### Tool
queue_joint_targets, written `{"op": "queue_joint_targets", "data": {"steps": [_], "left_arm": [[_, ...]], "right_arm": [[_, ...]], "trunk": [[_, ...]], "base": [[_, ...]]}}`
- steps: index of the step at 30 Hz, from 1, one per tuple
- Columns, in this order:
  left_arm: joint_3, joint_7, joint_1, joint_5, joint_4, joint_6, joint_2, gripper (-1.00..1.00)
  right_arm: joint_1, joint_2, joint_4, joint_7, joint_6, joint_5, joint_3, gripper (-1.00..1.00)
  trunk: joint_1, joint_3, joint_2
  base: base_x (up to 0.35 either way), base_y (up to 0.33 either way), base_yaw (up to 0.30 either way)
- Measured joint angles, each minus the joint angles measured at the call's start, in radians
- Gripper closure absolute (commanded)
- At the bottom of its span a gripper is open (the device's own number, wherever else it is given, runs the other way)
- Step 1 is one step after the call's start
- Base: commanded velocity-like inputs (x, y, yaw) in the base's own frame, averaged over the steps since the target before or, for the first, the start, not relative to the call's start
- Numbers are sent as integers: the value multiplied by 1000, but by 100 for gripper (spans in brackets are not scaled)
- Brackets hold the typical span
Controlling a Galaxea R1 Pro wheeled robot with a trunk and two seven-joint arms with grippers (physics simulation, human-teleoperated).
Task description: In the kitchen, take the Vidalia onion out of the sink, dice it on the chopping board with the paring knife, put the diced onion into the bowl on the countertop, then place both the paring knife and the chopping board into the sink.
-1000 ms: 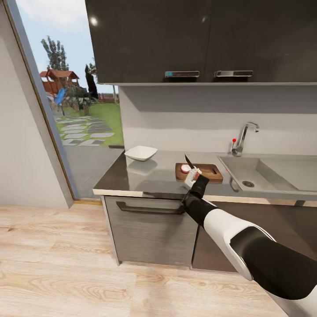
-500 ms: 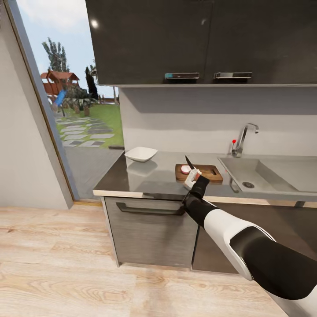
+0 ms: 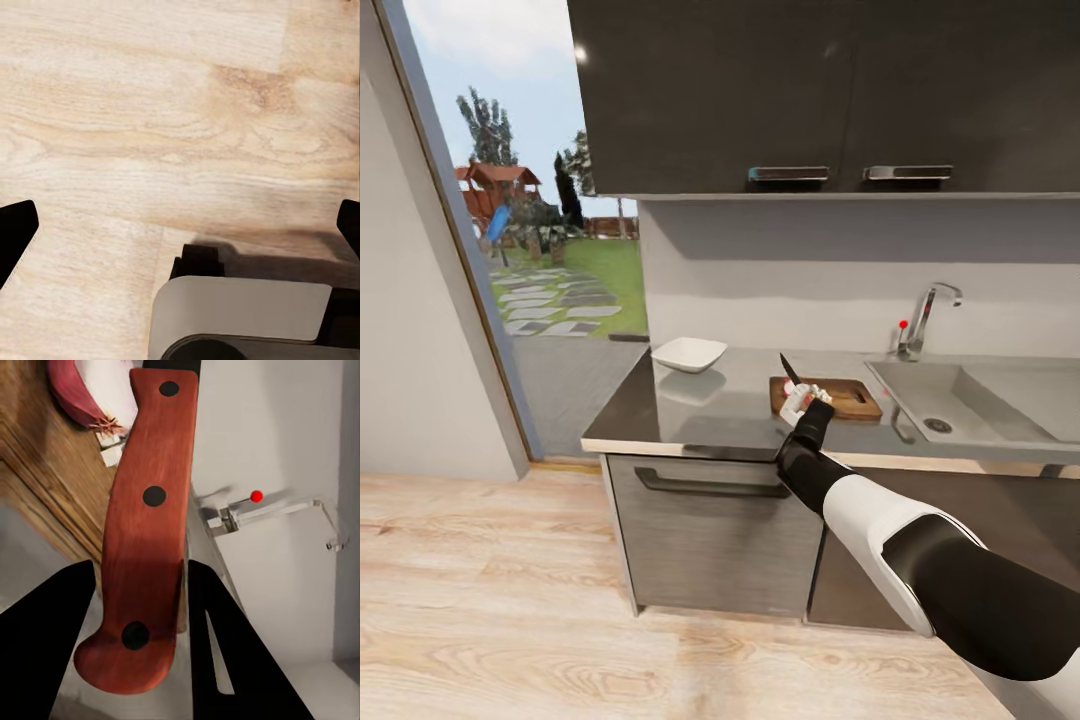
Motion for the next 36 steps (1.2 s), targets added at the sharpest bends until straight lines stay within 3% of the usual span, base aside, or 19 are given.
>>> {"op": "queue_joint_targets", "data": {"steps": [11,36], "left_arm": [[0,0,0,0,0,0,0,-100],[1,0,0,0,0,0,2,-100]], "right_arm": [[0,0,1,1,0,-1,1,100],[4,0,35,8,-1,-2,3,100]], "trunk": [[0,5,0],[0,6,0]], "base": [[4,3,-199],[40,44,-4]]}}
